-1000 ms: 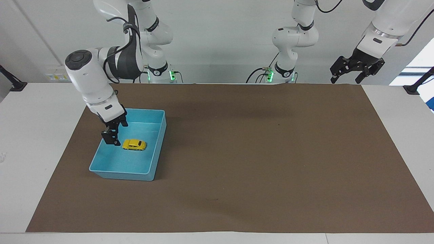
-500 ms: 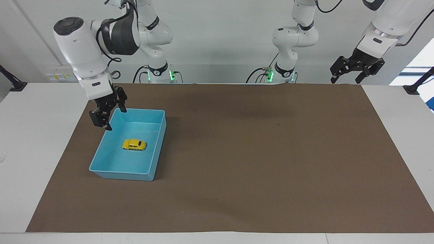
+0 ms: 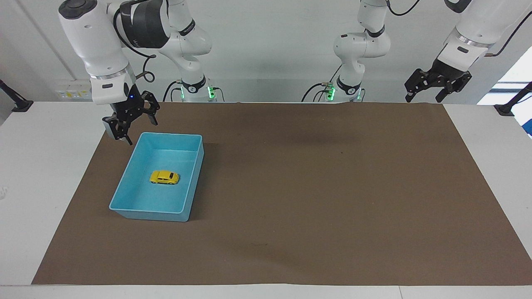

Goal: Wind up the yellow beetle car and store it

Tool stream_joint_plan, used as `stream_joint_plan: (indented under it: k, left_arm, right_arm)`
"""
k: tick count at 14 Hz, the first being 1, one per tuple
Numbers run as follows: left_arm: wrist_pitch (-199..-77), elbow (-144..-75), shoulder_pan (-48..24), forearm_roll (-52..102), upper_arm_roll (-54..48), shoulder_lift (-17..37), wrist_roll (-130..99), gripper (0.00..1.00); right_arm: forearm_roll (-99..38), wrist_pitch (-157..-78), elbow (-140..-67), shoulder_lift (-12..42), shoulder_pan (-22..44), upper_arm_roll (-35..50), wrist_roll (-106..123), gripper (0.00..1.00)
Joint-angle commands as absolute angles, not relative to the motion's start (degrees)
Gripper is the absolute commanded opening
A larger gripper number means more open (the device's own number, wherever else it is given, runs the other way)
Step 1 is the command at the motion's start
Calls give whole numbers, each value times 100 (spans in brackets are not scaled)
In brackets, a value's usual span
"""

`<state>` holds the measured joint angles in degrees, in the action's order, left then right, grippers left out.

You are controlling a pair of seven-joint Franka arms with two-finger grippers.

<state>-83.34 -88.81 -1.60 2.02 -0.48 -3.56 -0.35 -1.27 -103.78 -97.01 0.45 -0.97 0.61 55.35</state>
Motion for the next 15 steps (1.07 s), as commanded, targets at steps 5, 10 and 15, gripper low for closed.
stream_joint_plan:
  k: [5,10,15]
  left_arm:
    - [-8314,-8912,-62,272,-97,-378,-9,100]
    - [-8314,-8912,-62,272,-97,-378,-9,100]
    - [-8314,-8912,-62,272,-97,-378,0,100]
  right_arm:
    - [-255,-9598,-9079,70,-317,290,3554,100]
    - [-272,-9326,-8991,62,-290,299,2060,100]
    - [-281,-9079,-8798,18,-149,299,265,100]
